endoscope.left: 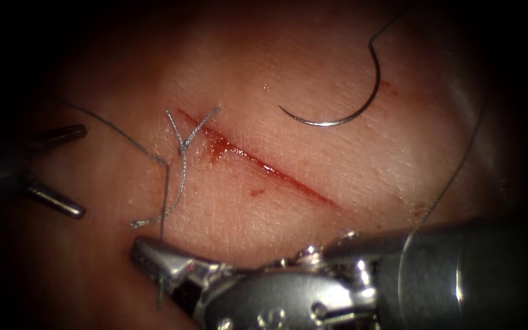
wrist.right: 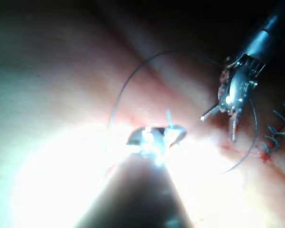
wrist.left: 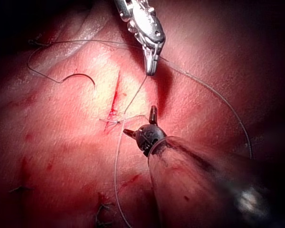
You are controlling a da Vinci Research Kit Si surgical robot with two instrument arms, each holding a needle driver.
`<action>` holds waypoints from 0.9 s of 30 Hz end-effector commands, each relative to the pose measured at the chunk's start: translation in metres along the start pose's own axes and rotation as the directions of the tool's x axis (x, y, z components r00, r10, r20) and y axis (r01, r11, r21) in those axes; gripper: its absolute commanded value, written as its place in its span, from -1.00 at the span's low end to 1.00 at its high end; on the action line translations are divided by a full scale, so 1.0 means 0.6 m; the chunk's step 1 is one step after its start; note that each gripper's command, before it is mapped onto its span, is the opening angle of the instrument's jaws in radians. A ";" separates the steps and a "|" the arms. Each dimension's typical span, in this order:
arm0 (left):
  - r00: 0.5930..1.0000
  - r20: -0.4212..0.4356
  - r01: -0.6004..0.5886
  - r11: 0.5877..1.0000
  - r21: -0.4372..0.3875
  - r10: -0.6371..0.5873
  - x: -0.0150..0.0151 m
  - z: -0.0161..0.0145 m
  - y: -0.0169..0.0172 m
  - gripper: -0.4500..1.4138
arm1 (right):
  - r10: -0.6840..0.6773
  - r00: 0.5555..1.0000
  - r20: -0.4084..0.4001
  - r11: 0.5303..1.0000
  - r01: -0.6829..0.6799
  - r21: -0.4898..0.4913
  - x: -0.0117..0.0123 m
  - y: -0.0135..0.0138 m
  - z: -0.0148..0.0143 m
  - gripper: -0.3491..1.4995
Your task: Wound Closure
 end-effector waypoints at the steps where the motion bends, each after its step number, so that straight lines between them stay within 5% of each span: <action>1: 1.000 0.003 0.002 1.000 -0.011 -0.002 -0.0007 0.0001 0.0005 0.23 | -0.010 1.000 0.006 1.000 0.010 0.008 -0.0018 -0.0028 0.0011 -1.00; 6: 1.000 0.008 0.016 1.000 -0.007 -0.016 0.0023 -0.0031 0.0008 0.23 | -0.022 0.999 -0.034 0.997 0.024 0.068 0.0005 -0.0082 0.0060 -1.00; 11: 1.000 -0.013 0.010 1.000 0.015 -0.010 0.0056 0.0002 0.0025 0.21 | -0.022 0.998 -0.060 0.995 0.028 0.092 0.0070 -0.0117 0.0119 -1.00; 12: 1.000 -0.018 0.008 1.000 0.009 -0.007 0.0062 0.0030 0.0033 0.21 | -0.023 0.998 -0.066 0.996 0.028 0.088 0.0090 -0.0127 0.0139 -0.26; 13: 1.000 -0.019 0.007 1.000 0.007 -0.007 0.0062 0.0042 0.0036 0.21 | -0.018 0.997 -0.069 0.996 0.024 0.090 0.0095 -0.0131 0.0143 0.02; 14: 1.000 -0.024 0.005 1.000 0.001 -0.005 0.0060 0.0069 0.0042 0.21 | -0.005 0.997 -0.074 0.995 0.012 0.097 0.0102 -0.0144 0.0147 0.56; 15: 1.000 -0.027 0.002 1.000 -0.001 -0.002 0.0057 0.0090 0.0045 0.21 | 0.021 0.995 -0.097 0.992 -0.009 0.124 0.0105 -0.0158 0.0142 0.80; 21: 0.999 -0.035 -0.019 1.000 -0.001 0.019 0.0030 0.0144 0.0050 0.21 | 0.110 0.991 -0.080 0.977 -0.093 0.190 0.0098 -0.0205 0.0113 0.98; 27: 1.000 0.004 -0.010 1.000 0.002 0.010 -0.0036 0.0190 0.0032 0.21 | 0.380 0.924 0.040 0.878 -0.374 0.297 0.0092 -0.0286 0.0046 0.98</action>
